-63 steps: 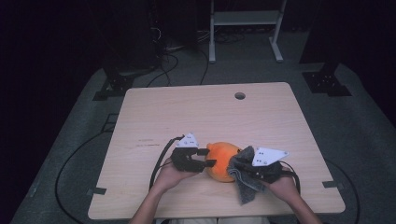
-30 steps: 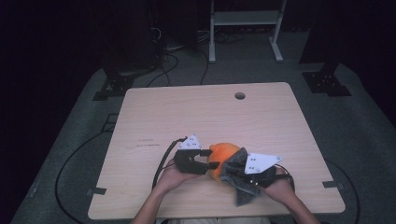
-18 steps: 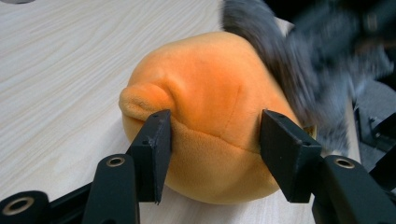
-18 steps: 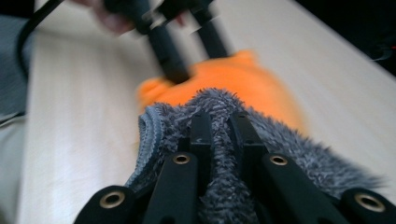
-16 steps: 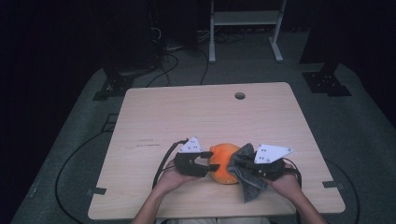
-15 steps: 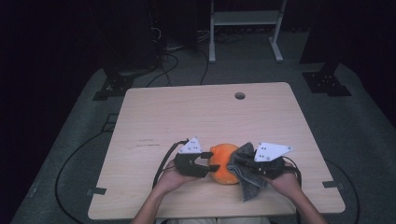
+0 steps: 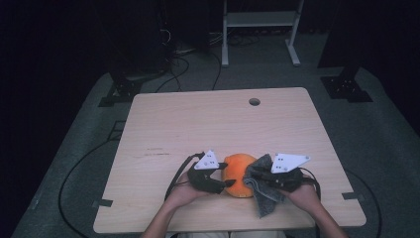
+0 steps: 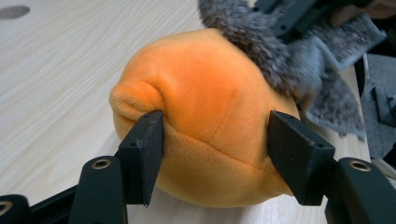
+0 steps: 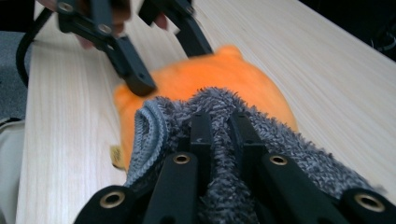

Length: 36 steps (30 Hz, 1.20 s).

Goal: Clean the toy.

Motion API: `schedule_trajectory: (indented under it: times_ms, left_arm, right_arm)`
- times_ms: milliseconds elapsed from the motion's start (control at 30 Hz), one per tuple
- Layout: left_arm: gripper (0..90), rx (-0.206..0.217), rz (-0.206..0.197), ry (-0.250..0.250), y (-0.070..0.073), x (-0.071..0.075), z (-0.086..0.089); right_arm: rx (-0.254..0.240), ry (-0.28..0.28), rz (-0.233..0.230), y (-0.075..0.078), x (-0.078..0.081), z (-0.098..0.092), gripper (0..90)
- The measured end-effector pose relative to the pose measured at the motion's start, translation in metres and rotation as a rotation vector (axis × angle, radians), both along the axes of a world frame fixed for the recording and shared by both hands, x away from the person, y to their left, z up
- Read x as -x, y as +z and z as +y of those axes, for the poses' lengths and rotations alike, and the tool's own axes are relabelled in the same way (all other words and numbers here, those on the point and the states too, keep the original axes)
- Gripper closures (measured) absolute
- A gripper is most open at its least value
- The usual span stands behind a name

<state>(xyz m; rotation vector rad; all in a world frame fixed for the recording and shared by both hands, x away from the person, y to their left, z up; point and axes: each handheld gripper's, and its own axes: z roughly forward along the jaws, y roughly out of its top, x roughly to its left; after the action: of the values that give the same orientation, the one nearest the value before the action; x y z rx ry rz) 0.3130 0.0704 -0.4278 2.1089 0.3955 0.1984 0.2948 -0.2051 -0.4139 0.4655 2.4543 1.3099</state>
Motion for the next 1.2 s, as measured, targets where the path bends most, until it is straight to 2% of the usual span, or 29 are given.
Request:
schedule_trajectory:
  times_ms: [33,67,100,167,200,233,267,333,400,433,467,533,567,633,667,767,867,1033,1100,1200]
  left_arm:
    - [38.1,-0.007,-0.009,-0.010,0.001,0.001,-0.001]
    - [38.3,-0.012,-0.016,-0.021,0.001,0.003,-0.002]
    - [38.3,-0.024,-0.028,-0.036,0.001,0.004,-0.003]
    - [38.4,-0.039,-0.052,-0.051,0.003,0.009,-0.007]
    - [38.3,-0.046,-0.062,-0.058,0.004,0.011,-0.009]
    - [38.3,-0.054,-0.068,-0.062,0.005,0.012,-0.010]
    - [38.3,-0.064,-0.072,-0.069,0.006,0.012,-0.010]
    - [37.9,-0.072,-0.065,-0.079,0.005,0.013,-0.008]
    - [35.9,-0.060,-0.043,-0.103,0.005,0.012,-0.004]
    - [29.9,-0.028,-0.021,-0.117,0.008,0.007,0.004]
    - [29.0,-0.028,-0.021,-0.117,0.008,0.007,0.004]
    - [26.7,-0.011,0.008,-0.082,0.009,0.004,0.007]
    - [24.4,-0.024,0.010,-0.074,0.009,0.003,0.004]
    - [28.4,-0.080,-0.040,-0.061,0.004,0.006,-0.003]
    - [29.6,-0.082,-0.046,-0.061,0.003,0.007,-0.004]
    - [33.1,-0.066,-0.044,-0.065,0.002,0.008,-0.004]
    - [35.5,-0.055,-0.045,-0.076,0.002,0.009,-0.004]
    - [36.8,-0.039,-0.032,-0.081,0.002,0.007,-0.005]
    - [38.0,-0.042,-0.033,-0.080,0.002,0.008,-0.006]
    - [38.5,-0.050,-0.044,-0.091,0.002,0.009,-0.007]
  right_arm:
    - [-0.006,-0.023,0.016,0.003,0.000,-0.007,80.9]
    - [-0.033,-0.033,0.023,0.007,0.000,-0.008,80.9]
    - [-0.033,-0.033,0.023,0.007,0.000,-0.008,80.9]
    - [-0.071,-0.016,0.002,0.017,0.002,-0.004,80.9]
    - [-0.066,-0.005,-0.007,0.022,0.002,0.001,81.0]
    - [-0.031,0.023,-0.020,0.028,-0.002,0.015,80.9]
    - [-0.031,0.023,-0.020,0.028,-0.002,0.015,80.9]
    - [0.008,0.048,-0.026,0.028,-0.006,0.028,80.9]
    - [0.022,0.061,-0.013,0.024,-0.008,0.034,80.9]
    - [0.013,0.061,0.001,0.019,-0.008,0.034,81.0]
    - [0.005,0.057,0.005,0.017,-0.007,0.033,81.0]
    - [-0.007,0.051,0.005,0.015,-0.006,0.032,81.1]
    - [-0.017,0.047,0.010,0.013,-0.005,0.032,81.1]
    - [-0.022,0.048,0.011,0.011,-0.004,0.032,81.1]
    - [-0.018,0.048,0.010,0.011,-0.004,0.031,81.1]
    - [-0.008,0.049,0.007,0.010,-0.004,0.024,81.1]
    - [-0.003,0.023,0.024,0.007,-0.002,0.006,81.0]
    - [0.019,-0.013,0.028,0.006,0.000,-0.008,81.0]
    - [0.036,-0.033,0.039,0.011,-0.002,-0.012,81.1]
    - [0.021,-0.021,0.029,0.016,-0.002,-0.008,81.1]
